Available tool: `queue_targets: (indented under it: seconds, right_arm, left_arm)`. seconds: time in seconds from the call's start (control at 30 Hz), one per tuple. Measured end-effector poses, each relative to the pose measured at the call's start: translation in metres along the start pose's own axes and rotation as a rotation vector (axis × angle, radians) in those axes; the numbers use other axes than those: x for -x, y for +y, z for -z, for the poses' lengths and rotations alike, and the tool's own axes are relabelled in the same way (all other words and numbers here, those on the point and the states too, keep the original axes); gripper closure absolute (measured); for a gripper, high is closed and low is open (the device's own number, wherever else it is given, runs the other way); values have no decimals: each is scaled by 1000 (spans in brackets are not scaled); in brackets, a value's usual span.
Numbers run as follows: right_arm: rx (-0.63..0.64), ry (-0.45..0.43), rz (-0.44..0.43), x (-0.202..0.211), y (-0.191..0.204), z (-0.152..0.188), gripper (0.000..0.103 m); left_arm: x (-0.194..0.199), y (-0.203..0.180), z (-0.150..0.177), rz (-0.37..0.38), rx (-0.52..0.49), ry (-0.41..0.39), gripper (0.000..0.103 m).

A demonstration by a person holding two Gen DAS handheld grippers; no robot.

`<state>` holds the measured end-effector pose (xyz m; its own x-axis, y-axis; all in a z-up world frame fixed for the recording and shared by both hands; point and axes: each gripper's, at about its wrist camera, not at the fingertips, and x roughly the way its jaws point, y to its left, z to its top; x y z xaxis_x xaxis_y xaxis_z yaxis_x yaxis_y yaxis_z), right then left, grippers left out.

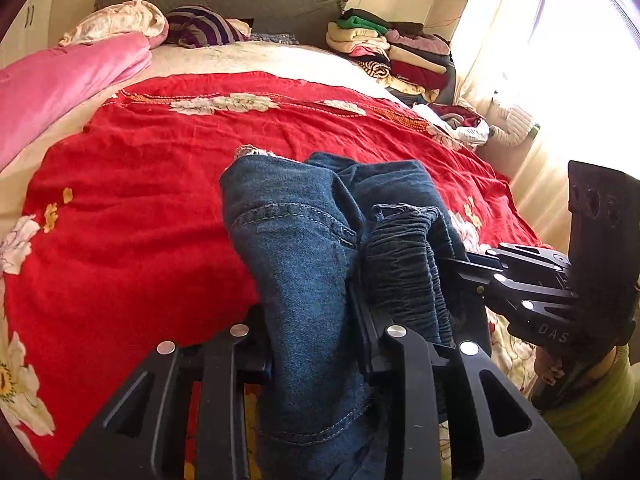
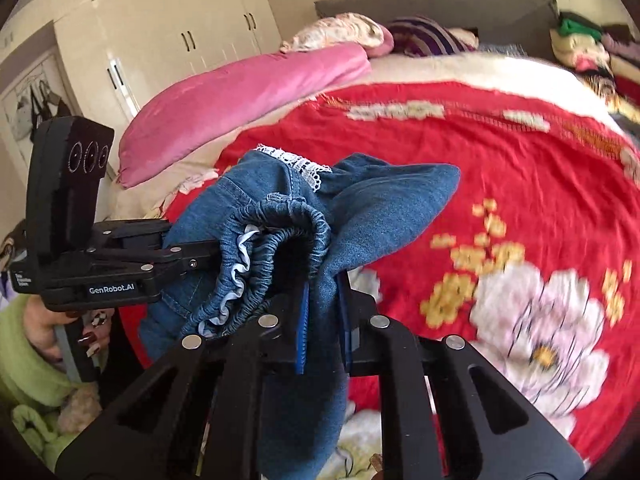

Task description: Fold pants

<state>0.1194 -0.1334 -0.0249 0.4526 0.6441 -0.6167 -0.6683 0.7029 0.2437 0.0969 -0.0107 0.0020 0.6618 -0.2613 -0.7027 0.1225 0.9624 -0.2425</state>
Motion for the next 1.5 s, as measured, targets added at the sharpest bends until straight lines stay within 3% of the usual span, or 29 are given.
queue_targets:
  seconds: [0.5, 0.77, 0.97, 1.13, 1.3, 1.5]
  right_arm:
    - [61, -27, 39, -36, -8, -64, 96]
    - [35, -6, 52, -60, -24, -79, 96]
    - [1, 42, 74, -77, -35, -71, 95]
    - [-44, 123, 175, -94, -51, -56, 85]
    - [-59, 161, 218, -102, -59, -48, 73]
    - [-82, 169, 225, -105, -62, -46, 68]
  left_arm:
    - [-24, 27, -60, -62, 11, -38, 77]
    - [-42, 39, -74, -68, 24, -37, 77]
    - [-59, 47, -69, -83, 44, -10, 76]
    - [-72, 60, -59, -120, 75, 32, 64]
    - [-77, 69, -51, -128, 92, 46, 55]
    - [-80, 71, -49, -133, 94, 49, 53]
